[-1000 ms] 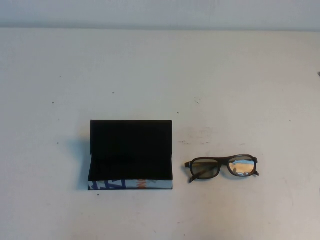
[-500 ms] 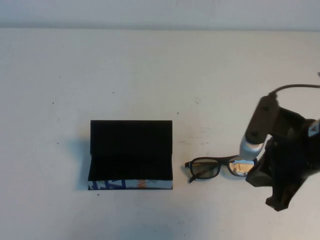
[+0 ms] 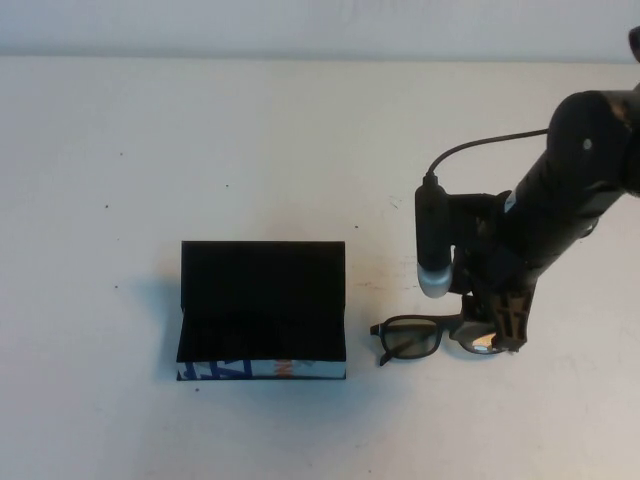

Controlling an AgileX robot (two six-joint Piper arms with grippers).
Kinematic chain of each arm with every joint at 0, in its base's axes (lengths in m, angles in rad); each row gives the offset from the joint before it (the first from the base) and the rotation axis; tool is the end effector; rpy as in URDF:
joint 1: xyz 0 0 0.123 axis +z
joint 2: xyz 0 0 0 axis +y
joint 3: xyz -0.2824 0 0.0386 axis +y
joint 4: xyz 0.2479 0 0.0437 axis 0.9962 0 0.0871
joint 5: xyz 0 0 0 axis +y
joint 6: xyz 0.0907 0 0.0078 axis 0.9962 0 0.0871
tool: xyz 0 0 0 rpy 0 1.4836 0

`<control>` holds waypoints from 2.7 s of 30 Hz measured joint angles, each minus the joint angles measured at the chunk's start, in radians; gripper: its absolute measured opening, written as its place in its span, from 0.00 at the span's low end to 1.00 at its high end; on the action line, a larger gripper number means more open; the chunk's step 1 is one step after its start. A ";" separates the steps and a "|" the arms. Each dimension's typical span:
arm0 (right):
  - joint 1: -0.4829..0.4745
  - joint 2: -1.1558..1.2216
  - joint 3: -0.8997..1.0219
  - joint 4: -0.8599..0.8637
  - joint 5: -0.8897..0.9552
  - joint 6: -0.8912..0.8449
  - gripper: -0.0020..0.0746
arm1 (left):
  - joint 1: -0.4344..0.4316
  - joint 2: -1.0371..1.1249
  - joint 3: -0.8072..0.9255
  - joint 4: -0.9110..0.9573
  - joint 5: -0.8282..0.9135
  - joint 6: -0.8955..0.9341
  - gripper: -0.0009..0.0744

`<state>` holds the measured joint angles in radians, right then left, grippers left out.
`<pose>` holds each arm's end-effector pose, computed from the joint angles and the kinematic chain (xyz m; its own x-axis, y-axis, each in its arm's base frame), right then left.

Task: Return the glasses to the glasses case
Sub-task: Pick up the glasses from the table, then place the glasses in the glasses case

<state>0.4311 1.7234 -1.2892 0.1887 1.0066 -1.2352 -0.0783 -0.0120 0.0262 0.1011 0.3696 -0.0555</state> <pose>0.3068 0.1570 0.2440 0.0278 -0.9717 -0.2346 -0.9906 0.0047 -0.1370 0.0528 -0.0008 0.1718 -0.2878 0.0615 -0.9557 0.0546 0.9974 0.0477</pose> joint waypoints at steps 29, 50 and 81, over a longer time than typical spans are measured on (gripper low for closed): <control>0.000 0.194 -0.079 -0.046 -0.034 -0.065 0.57 | 0.000 0.000 0.000 0.000 0.000 0.000 0.01; 0.000 0.235 -0.089 -0.050 -0.001 -0.093 0.37 | 0.000 0.000 0.000 0.000 0.000 0.000 0.01; 0.278 0.215 -0.430 -0.097 0.216 0.112 0.11 | 0.000 0.000 0.000 0.000 0.000 0.000 0.01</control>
<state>0.7095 1.9382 -1.7194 0.0912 1.2226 -1.1228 -0.0783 -0.0120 0.0262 0.1011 0.3696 -0.0555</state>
